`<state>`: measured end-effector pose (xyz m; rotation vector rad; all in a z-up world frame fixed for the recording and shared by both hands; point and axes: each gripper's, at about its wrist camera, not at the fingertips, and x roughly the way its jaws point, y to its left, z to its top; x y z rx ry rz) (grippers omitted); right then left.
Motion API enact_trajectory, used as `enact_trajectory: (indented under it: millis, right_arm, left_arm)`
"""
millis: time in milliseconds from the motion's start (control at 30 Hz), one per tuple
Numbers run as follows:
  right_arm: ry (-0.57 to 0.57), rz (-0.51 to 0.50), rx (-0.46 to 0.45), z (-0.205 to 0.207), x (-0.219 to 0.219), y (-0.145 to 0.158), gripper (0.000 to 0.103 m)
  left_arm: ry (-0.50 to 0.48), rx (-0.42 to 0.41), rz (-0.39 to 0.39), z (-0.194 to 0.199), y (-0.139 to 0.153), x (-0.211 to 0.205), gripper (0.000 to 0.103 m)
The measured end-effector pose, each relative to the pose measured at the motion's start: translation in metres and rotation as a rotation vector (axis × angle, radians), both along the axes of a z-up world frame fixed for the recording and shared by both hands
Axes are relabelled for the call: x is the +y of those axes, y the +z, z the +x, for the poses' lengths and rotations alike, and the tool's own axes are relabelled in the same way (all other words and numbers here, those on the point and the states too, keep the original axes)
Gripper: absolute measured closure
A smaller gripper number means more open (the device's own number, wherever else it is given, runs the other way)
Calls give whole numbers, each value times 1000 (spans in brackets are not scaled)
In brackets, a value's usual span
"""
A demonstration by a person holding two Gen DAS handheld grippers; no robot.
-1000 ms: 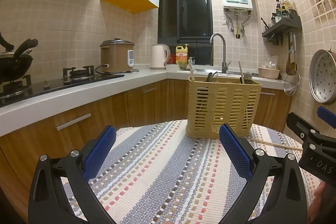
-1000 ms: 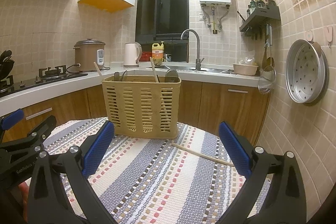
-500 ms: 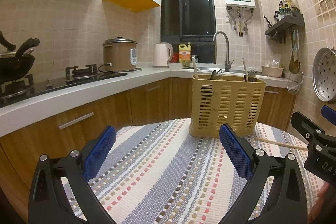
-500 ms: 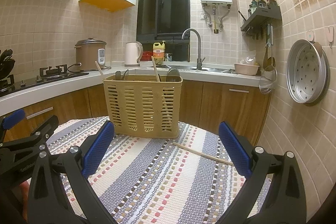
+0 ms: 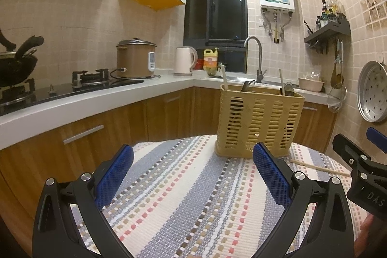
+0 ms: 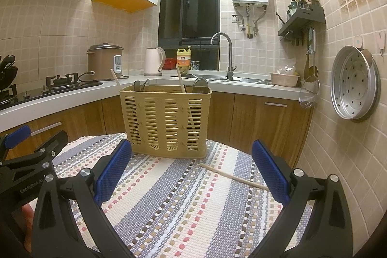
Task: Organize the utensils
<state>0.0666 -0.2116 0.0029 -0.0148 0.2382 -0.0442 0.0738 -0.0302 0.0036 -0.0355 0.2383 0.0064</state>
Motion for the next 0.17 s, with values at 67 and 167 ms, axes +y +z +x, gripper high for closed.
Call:
enact_trajectory:
  millis: [67, 167]
  right_arm:
    - [1, 1, 2, 0, 0, 0, 8]
    - [1, 0, 0, 0, -1, -1, 8]
  left_arm:
    - [14, -5, 15, -1, 0, -2, 7]
    - [16, -18, 24, -3, 0, -3, 7]
